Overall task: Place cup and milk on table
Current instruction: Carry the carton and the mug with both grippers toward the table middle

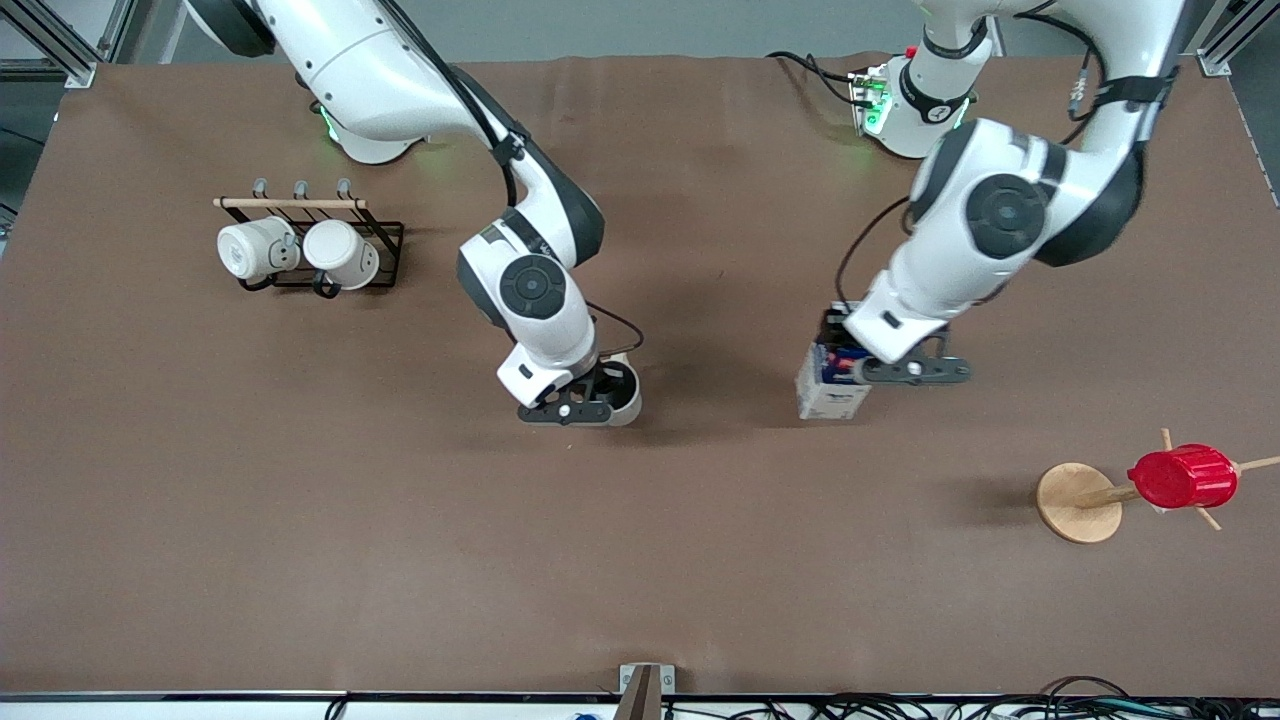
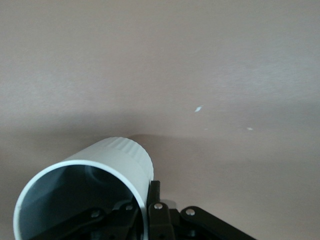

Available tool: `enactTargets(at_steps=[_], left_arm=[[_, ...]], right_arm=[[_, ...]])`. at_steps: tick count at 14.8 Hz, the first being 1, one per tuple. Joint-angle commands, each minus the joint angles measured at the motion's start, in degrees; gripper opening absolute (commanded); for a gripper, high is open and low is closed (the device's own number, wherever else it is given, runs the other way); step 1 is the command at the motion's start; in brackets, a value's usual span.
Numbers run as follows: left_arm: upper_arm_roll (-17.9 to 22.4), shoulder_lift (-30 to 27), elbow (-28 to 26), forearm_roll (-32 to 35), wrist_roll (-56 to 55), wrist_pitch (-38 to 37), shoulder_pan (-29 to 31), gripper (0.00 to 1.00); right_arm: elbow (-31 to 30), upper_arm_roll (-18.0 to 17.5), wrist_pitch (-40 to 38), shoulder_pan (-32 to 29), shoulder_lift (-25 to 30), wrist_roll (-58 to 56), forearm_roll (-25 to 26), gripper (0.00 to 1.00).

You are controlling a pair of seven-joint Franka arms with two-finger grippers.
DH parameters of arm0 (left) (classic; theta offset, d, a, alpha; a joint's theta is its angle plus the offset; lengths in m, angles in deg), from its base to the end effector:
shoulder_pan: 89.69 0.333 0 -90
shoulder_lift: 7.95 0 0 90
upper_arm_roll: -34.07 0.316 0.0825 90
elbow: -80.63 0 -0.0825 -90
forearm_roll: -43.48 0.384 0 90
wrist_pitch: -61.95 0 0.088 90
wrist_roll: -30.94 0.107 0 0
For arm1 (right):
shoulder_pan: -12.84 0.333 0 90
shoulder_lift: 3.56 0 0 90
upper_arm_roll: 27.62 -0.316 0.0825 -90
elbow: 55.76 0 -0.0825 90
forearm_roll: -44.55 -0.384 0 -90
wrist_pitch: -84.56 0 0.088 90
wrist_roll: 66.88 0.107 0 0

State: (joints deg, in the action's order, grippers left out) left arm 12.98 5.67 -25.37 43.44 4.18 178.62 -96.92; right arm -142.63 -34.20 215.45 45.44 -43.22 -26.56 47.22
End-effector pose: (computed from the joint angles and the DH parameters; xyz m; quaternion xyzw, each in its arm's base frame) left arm 0.5429 -0.2795 0.4004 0.9989 -0.0095 -0.0356 0.0297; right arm 0.5666 0.4426 0.2638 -0.9990 0.0100 -0.0197 0.0395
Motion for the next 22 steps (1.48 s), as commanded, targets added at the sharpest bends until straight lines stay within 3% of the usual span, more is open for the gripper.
enactTargets(at_steps=[1, 3, 8, 9, 11, 12, 19, 22], left_arm=[[-0.1, 5.4, 6.9, 0.5, -4.2, -4.6, -3.8, 0.65], [-0.1, 9.8, 12.1, 0.0, -5.3, -8.0, -5.9, 0.65], [0.6, 23.3, 29.1, 0.4, -7.3, -15.5, -10.9, 0.65], [0.6, 25.2, 32.1, 0.4, -7.5, -17.2, -11.0, 0.65], [1.0, 26.3, 34.1, 0.5, -7.3, -17.4, -11.9, 0.65], [1.2, 27.1, 35.1, 0.5, -7.2, -17.5, -12.4, 0.65], [1.2, 28.2, 36.0, 0.5, -6.8, -17.7, -13.4, 0.65], [1.3, 28.7, 35.9, 0.6, -6.5, -17.4, -13.4, 0.65]], right_arm=[[1.4, 0.1, 0.4, 1.3, -1.3, 3.0, 1.1, 0.02], [1.3, -2.0, 0.9, 1.7, -2.0, 3.3, 1.8, 0.03], [0.9, -2.4, 2.0, 1.8, -2.8, 4.3, 3.5, 0.12], [0.9, -2.4, 2.0, 1.8, -2.8, 4.3, 3.5, 0.25], [0.9, -2.4, 1.9, 1.8, -2.7, 4.3, 3.8, 0.93], [1.0, -2.5, 1.8, 1.7, -2.5, 4.2, 4.6, 1.0], [1.4, -2.5, 1.2, 0.9, -1.6, 4.0, 5.8, 1.0], [0.6, -2.5, -1.8, -0.5, 1.8, 4.0, 5.8, 1.0]])
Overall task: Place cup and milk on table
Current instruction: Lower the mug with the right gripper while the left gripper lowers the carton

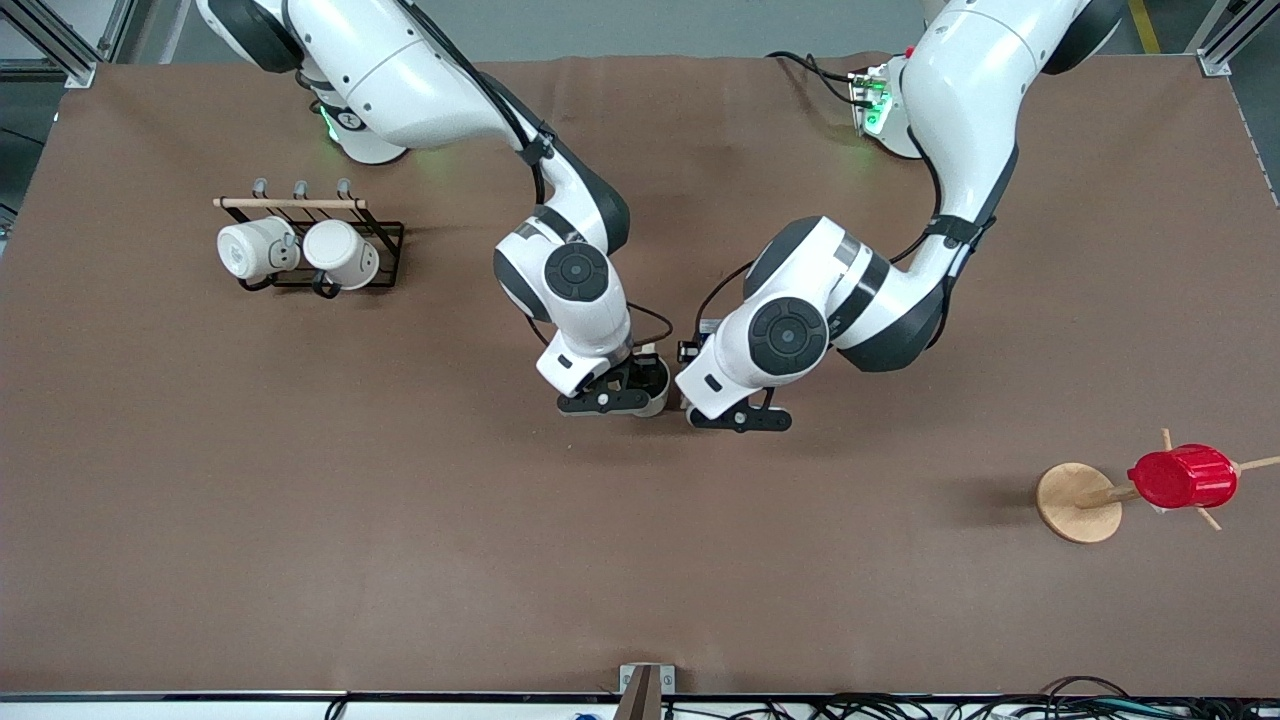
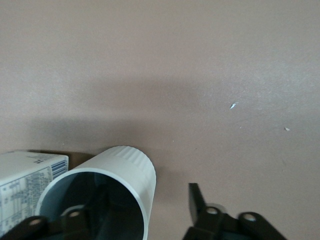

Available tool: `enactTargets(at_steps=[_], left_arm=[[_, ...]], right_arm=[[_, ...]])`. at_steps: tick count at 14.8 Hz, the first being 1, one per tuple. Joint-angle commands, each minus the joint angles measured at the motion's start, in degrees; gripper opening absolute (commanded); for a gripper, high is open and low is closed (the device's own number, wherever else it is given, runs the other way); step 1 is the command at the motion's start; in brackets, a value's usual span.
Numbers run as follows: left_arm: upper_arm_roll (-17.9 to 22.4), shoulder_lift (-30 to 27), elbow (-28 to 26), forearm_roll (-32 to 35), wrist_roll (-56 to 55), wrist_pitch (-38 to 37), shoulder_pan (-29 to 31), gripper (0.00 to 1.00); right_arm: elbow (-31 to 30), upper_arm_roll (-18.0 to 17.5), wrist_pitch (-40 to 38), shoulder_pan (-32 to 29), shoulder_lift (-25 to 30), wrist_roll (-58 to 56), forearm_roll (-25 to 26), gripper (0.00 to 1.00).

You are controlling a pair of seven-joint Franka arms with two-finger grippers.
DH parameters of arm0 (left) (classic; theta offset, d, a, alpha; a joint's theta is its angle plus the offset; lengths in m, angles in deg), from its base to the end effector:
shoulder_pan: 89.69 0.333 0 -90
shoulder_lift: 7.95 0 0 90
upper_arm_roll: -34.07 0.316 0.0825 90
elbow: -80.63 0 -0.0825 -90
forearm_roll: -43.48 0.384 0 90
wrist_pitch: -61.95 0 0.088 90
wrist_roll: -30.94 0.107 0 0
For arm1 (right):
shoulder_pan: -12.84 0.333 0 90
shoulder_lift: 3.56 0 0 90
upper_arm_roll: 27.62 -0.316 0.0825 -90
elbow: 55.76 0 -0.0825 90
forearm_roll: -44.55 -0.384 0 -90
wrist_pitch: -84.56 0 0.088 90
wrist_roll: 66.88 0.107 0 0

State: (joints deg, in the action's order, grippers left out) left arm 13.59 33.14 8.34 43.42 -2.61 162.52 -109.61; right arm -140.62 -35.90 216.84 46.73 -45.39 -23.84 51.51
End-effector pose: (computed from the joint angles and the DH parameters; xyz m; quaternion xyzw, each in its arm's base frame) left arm 0.5838 -0.4168 0.3394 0.9883 -0.0290 -0.1439 0.0414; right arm 0.5538 0.4725 0.2563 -0.9985 -0.0102 -0.0390 0.0360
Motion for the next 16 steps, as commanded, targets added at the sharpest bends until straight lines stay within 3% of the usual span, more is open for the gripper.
enactTargets(at_steps=[1, 8, 11, 13, 16], left_arm=[[0.7, 1.2, 2.2, 0.6, 1.0, -1.2, -0.6, 0.65], [0.7, 1.5, 2.2, 0.8, 1.9, -0.8, -0.7, 0.69], [0.8, 1.3, 2.0, 3.1, 2.4, -0.8, -1.6, 1.0], [0.8, 0.7, 1.8, 4.2, 2.3, -0.8, -2.6, 1.0], [0.6, -1.7, 1.8, 5.6, 1.5, -1.0, -3.0, 1.0]], right_arm=[[-1.4, -0.8, -6.5, -3.1, 6.6, 1.2, 1.6, 1.0], [-1.8, -0.7, -20.2, -18.0, 23.2, -3.0, 1.6, 1.0], [-1.7, -0.7, -23.4, -27.7, 28.7, -10.2, 1.3, 1.0], [-1.7, -0.8, -24.9, -33.1, 31.7, -12.1, 1.1, 1.0], [-1.5, -0.2, -31.3, -36.3, 35.3, -20.9, 0.7, 1.0]])
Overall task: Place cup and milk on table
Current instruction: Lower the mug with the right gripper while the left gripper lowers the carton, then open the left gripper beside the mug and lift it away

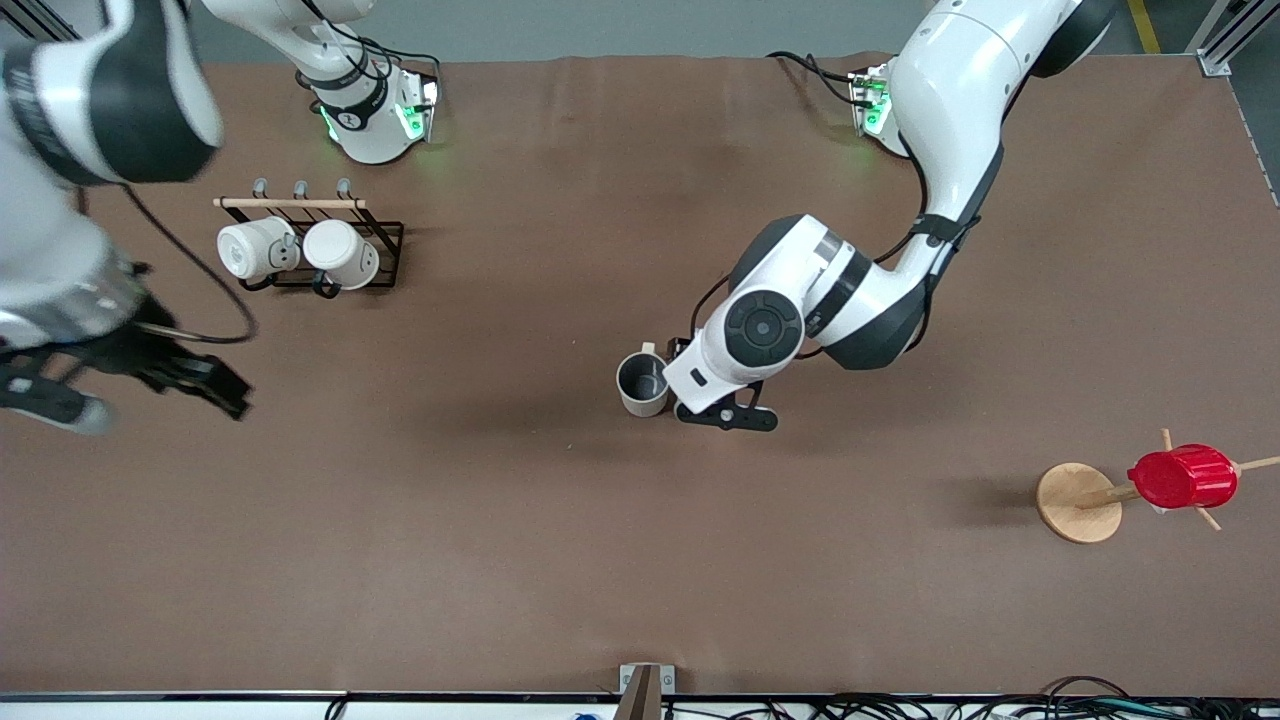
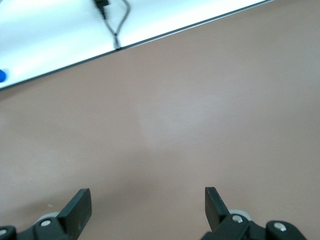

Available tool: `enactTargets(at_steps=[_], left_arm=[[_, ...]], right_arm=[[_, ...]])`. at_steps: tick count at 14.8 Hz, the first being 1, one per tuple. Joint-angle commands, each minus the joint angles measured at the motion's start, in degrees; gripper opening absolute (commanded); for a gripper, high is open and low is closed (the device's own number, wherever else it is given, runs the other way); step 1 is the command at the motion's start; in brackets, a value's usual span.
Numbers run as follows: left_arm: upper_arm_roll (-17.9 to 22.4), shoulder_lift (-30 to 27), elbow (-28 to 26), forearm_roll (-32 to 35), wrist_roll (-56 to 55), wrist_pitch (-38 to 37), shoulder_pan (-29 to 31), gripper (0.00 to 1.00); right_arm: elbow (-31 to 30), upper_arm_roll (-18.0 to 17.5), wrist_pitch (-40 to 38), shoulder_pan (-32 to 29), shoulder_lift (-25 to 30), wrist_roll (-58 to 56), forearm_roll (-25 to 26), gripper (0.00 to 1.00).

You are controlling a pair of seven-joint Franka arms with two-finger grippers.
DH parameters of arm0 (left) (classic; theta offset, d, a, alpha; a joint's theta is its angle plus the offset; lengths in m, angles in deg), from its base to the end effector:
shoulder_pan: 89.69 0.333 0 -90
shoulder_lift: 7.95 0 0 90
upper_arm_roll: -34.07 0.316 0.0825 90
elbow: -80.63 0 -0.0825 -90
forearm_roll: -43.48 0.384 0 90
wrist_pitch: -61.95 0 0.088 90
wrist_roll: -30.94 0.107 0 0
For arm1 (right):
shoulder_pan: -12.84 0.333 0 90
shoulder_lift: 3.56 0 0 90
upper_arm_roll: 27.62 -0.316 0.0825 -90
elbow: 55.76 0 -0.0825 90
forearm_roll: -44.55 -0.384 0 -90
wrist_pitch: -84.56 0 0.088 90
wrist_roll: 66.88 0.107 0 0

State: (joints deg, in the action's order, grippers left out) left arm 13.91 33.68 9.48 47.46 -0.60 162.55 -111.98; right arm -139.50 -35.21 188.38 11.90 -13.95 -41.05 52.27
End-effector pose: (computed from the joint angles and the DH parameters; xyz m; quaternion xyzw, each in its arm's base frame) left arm 0.5760 -0.4341 0.3397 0.9901 -0.0726 -0.1194 0.0167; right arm 0.6294 0.0545 0.5943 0.9823 -0.1575 0.0970 0.0288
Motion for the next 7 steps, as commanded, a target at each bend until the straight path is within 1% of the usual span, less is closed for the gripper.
enactTargets(at_steps=[1, 2, 3, 5, 7], left_arm=[[0.2, -3.6, 0.6, 1.7, -1.1, -1.1, -0.4, 1.0], [0.2, -5.5, 0.5, 1.7, -1.7, -1.1, 0.4, 1.0], [0.4, -7.8, 0.4, 1.5, -2.6, -1.4, 0.8, 1.0], [0.3, -11.6, -0.3, 1.3, -4.8, -1.5, 4.1, 1.0], [0.1, -15.1, -1.0, 1.1, -4.3, -1.8, 7.3, 1.0]], right_arm=[[-2.6, -0.8, -5.0, -2.4, 4.9, -5.9, -0.9, 1.0], [-2.5, 0.2, -7.7, -2.7, 6.5, -7.7, -2.5, 1.0], [-2.6, 1.9, -9.8, -2.6, 7.9, -9.3, -3.8, 1.0], [-2.6, 5.0, -13.7, -2.3, 10.1, -15.3, -5.5, 1.0], [-2.5, 6.4, -14.8, -1.8, 10.5, -18.4, -5.8, 1.0]])
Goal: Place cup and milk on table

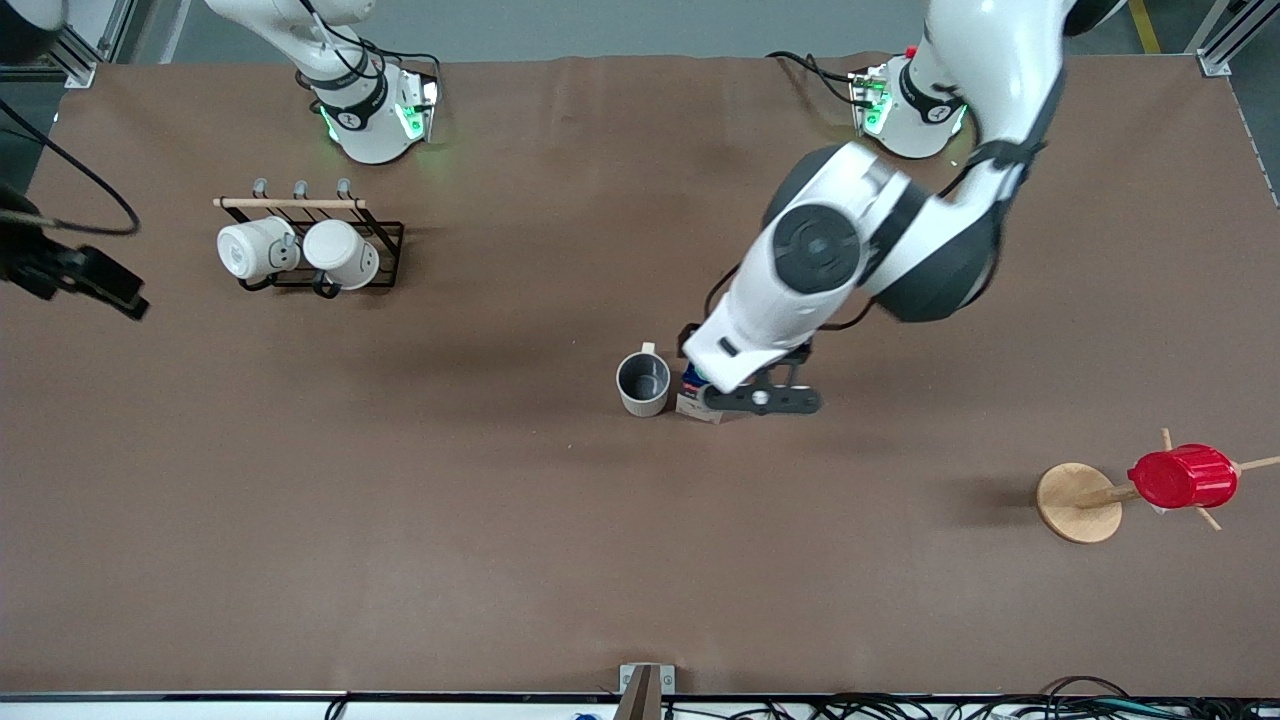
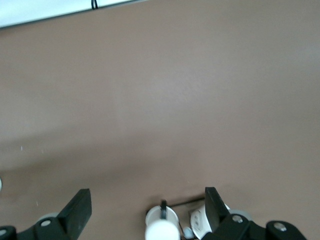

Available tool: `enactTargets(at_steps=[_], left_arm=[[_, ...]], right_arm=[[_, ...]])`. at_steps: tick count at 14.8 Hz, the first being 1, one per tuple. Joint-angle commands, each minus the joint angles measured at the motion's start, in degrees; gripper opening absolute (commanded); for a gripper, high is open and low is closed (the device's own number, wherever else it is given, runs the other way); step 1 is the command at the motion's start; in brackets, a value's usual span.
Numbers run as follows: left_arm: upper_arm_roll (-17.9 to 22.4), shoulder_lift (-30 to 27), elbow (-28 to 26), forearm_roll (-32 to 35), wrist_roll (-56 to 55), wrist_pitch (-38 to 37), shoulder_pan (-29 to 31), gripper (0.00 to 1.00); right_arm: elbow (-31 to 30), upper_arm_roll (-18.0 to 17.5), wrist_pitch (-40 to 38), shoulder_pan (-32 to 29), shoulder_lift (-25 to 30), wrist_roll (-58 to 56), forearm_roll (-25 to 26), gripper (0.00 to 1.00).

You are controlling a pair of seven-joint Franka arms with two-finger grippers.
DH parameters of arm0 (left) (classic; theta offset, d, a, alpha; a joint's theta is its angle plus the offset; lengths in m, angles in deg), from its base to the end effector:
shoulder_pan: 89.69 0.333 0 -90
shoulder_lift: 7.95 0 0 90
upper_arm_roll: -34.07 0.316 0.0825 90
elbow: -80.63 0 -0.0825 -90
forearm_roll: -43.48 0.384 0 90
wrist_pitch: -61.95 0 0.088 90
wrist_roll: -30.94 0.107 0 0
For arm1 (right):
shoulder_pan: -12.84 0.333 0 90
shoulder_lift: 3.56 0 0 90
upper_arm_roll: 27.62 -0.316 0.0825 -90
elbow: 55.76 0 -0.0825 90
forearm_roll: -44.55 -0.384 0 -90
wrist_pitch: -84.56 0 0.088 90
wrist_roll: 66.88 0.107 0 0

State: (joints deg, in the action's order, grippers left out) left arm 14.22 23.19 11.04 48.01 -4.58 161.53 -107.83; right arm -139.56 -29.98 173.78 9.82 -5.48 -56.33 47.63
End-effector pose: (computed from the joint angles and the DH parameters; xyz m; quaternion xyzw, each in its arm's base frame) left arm 0.5975 -0.3828 0.4773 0.9988 -0.0043 -0.0254 0.0424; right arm 0.5641 -0.0128 0.6557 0.9943 -0.0988 0.0327 0.0234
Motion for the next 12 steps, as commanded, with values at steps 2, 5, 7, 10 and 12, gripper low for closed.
enactTargets(at_steps=[2, 5, 7, 10, 12], left_arm=[[-0.6, -8.7, -5.5, 0.6, 0.8, -1.0, 7.2, 1.0], [-1.4, -14.8, -11.0, -0.2, 6.8, -0.8, 12.3, 1.0], [-1.3, -18.1, -14.4, -0.8, 8.9, -0.3, 14.1, 1.0], [-1.2, -23.1, -19.5, -3.5, 14.1, 0.7, 17.6, 1.0], [1.0, -27.6, -25.1, -4.5, 19.3, 3.4, 18.1, 1.0]], right_arm=[[-2.2, 1.1, -0.1, 0.5, 1.8, -3.2, -1.2, 1.0], [-2.2, 1.0, -0.9, 0.6, 1.8, -3.3, -1.3, 1.0], [-2.2, 1.0, -2.7, 0.6, 1.8, -4.8, -1.3, 1.0], [-2.3, 1.0, -2.9, 0.6, 1.8, -5.0, -1.3, 1.0], [-2.4, 0.7, -3.3, 0.1, 1.8, -5.1, -1.3, 1.0]])
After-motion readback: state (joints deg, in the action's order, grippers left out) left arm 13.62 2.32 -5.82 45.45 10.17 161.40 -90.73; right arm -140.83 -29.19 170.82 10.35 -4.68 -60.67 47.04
